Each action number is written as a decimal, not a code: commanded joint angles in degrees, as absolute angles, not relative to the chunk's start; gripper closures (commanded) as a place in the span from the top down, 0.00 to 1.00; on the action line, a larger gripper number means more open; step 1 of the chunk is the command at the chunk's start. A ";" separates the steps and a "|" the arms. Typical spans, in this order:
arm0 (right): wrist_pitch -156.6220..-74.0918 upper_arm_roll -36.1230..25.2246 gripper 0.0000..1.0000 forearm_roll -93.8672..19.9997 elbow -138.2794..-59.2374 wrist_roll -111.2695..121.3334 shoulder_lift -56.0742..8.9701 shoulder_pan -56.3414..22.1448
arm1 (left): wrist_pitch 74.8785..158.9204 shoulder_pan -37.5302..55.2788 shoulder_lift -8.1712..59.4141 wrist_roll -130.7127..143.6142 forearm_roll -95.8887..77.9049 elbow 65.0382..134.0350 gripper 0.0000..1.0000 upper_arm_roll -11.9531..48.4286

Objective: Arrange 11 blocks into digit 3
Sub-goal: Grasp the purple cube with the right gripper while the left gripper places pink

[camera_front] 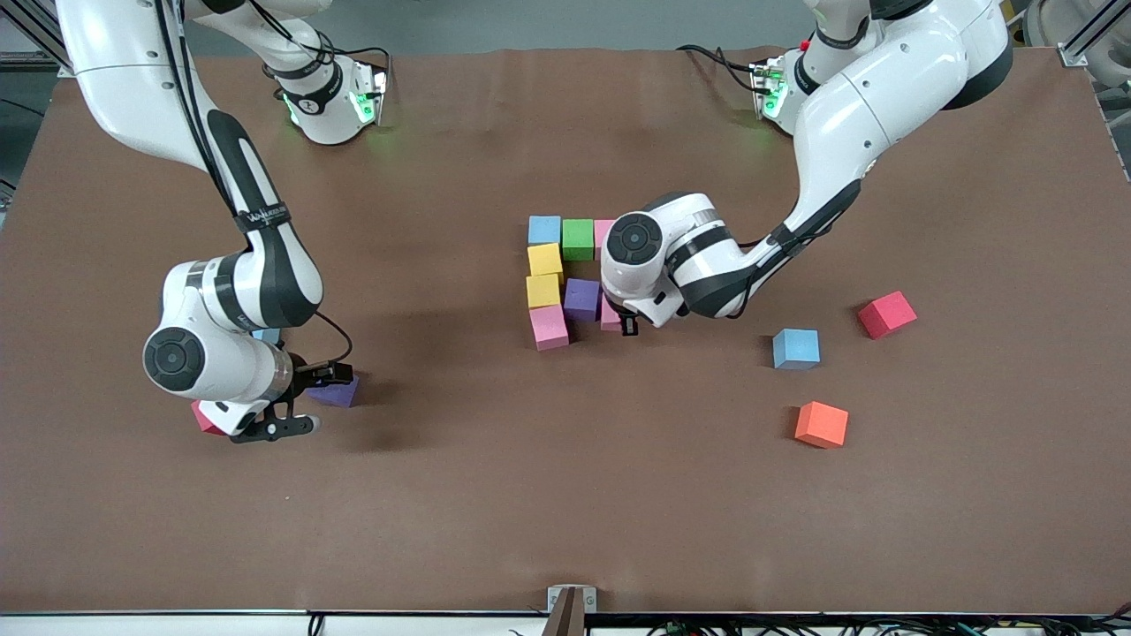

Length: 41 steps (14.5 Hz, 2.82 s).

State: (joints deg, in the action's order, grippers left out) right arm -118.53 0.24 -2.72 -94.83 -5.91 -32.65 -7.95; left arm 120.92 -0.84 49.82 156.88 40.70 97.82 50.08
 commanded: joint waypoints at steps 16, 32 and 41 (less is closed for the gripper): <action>-129.90 0.79 1.00 0.17 -102.92 -13.36 -33.05 -6.42 | 119.97 1.49 49.13 169.80 40.69 99.67 0.18 50.71; -127.81 1.14 0.32 0.26 -96.26 -13.53 -35.68 -7.64 | 115.50 0.88 48.52 167.53 40.61 96.50 1.00 53.43; -120.67 1.23 0.32 -0.26 -78.06 -14.06 -43.41 -21.16 | 103.81 -14.06 48.78 152.53 41.39 91.16 1.00 68.21</action>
State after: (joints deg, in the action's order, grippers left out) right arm -121.30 1.45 -0.78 -83.43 -13.14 -39.36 -18.35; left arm 106.23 -13.76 48.79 154.47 40.38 93.97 68.20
